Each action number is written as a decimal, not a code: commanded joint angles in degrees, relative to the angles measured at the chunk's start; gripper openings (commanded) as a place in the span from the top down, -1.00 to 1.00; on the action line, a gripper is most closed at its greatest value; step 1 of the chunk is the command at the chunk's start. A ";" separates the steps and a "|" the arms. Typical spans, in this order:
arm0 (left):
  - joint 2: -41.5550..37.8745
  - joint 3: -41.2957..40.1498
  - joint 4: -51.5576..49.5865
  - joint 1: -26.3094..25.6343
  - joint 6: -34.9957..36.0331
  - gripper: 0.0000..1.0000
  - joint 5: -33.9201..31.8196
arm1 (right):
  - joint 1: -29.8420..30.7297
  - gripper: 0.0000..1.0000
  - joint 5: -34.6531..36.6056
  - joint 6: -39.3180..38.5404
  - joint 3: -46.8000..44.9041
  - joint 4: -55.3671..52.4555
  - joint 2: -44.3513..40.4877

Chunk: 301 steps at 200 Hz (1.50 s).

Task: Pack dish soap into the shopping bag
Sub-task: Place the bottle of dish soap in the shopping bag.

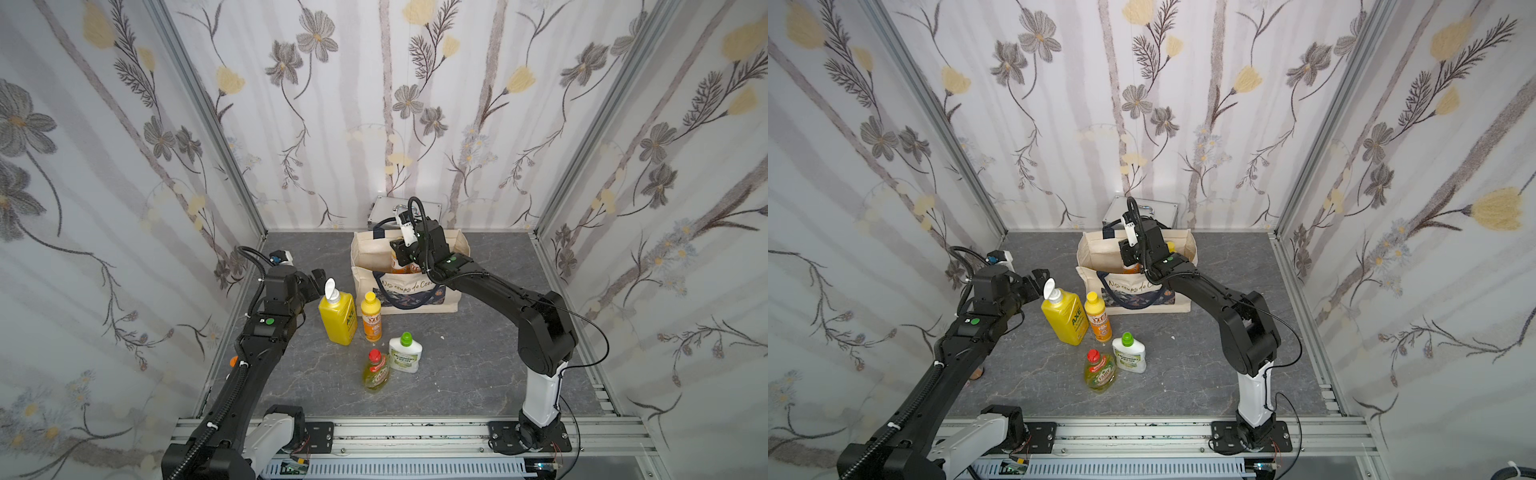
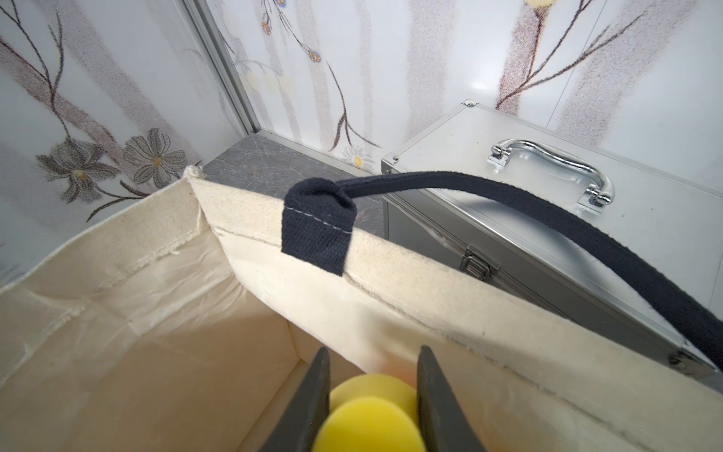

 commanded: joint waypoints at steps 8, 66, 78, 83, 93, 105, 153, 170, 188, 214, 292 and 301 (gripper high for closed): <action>0.25 -0.14 -0.04 0.00 0.03 -1.00 -0.06 | -0.08 0.81 0.17 0.45 0.19 7.23 -1.97; 0.08 -0.26 0.00 0.02 0.01 -1.00 -0.06 | 0.35 0.62 -0.28 -0.18 0.54 5.63 -2.68; 0.08 -0.26 -0.04 -0.02 0.01 -1.00 0.03 | 0.45 0.60 -0.20 -0.43 0.67 5.12 -2.73; 0.08 -0.27 0.01 -0.02 0.00 -1.00 0.03 | 0.53 0.55 -0.20 -0.52 0.76 4.93 -2.87; 0.01 -0.26 -0.05 -0.03 -0.06 -1.00 0.03 | 0.54 0.52 -0.02 -0.64 0.96 4.44 -3.02; -0.09 -0.27 -0.03 -0.02 0.01 -1.00 0.03 | 0.63 0.51 -0.03 -0.89 1.27 3.88 -3.12; -0.58 -0.44 0.02 0.00 0.01 -1.00 -0.16 | 1.32 0.12 0.06 -1.84 3.20 2.63 -3.56; -0.54 -0.42 -0.05 0.00 0.11 -1.00 -0.24 | 1.59 0.05 0.25 -2.37 4.23 1.94 -3.62; -0.54 -0.45 0.03 -0.02 0.15 -1.00 -0.30 | 1.90 0.04 0.43 -2.96 5.46 1.04 -3.39; -0.75 -0.36 -0.03 -0.02 0.10 -1.00 -0.24 | 1.97 0.04 0.61 -3.17 6.51 0.24 -3.05; -0.88 -0.49 0.08 -0.02 0.10 -1.00 -0.41 | 2.12 -0.01 -0.47 -3.73 6.62 -2.25 -5.21; -0.93 -0.45 0.04 0.02 0.12 -1.00 -0.42 | 2.12 -0.06 -1.21 -3.84 6.68 -2.69 -5.66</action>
